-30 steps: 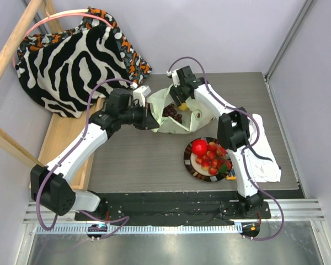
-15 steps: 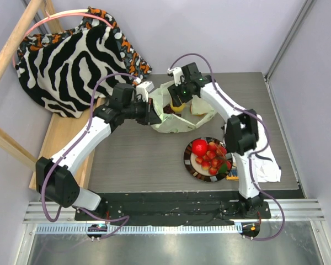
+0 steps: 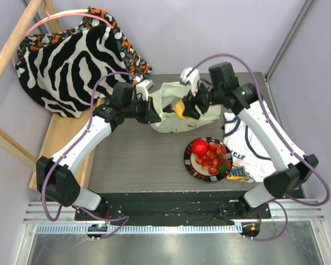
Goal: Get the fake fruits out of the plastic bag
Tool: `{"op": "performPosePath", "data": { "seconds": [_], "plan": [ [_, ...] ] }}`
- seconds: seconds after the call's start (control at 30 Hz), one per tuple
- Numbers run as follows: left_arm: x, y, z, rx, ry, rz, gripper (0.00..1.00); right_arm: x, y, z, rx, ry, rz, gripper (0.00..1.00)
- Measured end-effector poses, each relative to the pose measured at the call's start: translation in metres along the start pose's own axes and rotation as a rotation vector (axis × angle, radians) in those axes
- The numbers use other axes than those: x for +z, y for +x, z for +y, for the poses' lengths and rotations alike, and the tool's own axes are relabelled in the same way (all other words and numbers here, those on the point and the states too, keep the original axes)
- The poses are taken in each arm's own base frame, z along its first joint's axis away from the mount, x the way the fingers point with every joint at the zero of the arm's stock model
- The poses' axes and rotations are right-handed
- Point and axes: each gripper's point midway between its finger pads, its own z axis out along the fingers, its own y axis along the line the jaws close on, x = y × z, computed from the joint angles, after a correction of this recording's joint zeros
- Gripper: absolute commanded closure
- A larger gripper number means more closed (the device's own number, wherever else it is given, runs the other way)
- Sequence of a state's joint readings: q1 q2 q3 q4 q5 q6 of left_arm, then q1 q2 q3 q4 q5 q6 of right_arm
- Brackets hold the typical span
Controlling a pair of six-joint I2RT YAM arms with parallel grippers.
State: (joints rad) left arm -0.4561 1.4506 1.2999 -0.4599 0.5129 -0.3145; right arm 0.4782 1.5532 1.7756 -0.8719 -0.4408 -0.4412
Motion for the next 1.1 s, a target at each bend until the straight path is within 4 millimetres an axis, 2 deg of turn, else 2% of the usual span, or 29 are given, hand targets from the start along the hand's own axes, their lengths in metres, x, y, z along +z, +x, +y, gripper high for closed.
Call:
{"op": "performPosePath", "data": {
  "seconds": [0.1,0.17,0.27,0.3,0.37,0.43,0.5,0.6,0.9,1.03,1.1],
  "plan": [
    [0.000,0.000,0.001,0.001,-0.006,-0.002,1.00,-0.007,0.039,0.051,-0.105,-0.115,0.109,0.71],
    [0.000,-0.001,0.001,0.002,-0.008,-0.004,1.00,-0.014,0.089,0.096,-0.178,-0.228,0.234,0.71],
    [-0.001,-0.002,0.002,0.005,-0.013,-0.008,1.00,-0.027,0.150,0.140,-0.256,-0.351,0.376,0.70],
    [-0.001,-0.002,0.002,0.007,-0.013,-0.011,1.00,-0.035,0.173,0.149,-0.271,-0.379,0.436,0.70],
    [-0.001,-0.003,0.002,0.009,-0.013,-0.014,1.00,-0.040,0.196,0.155,-0.290,-0.393,0.493,0.70],
    [-0.001,-0.003,0.002,0.010,-0.013,-0.014,1.00,-0.039,0.211,0.155,-0.303,-0.391,0.532,0.70],
    [-0.001,-0.003,0.002,0.010,-0.013,-0.014,1.00,-0.035,0.217,0.152,-0.314,-0.376,0.543,0.70],
    [-0.001,-0.003,0.002,0.014,-0.013,-0.014,1.00,-0.022,0.213,0.143,-0.336,-0.339,0.526,0.70],
    [-0.004,-0.004,0.002,0.033,-0.019,-0.021,1.00,0.030,0.205,0.118,-0.393,-0.251,0.489,0.68],
    [-0.005,-0.004,0.002,0.045,-0.019,-0.024,1.00,0.049,0.211,0.104,-0.436,-0.198,0.504,0.66],
    [-0.005,-0.004,0.002,0.047,-0.018,-0.024,1.00,0.054,0.218,0.100,-0.449,-0.189,0.522,0.61]
  ]
}}
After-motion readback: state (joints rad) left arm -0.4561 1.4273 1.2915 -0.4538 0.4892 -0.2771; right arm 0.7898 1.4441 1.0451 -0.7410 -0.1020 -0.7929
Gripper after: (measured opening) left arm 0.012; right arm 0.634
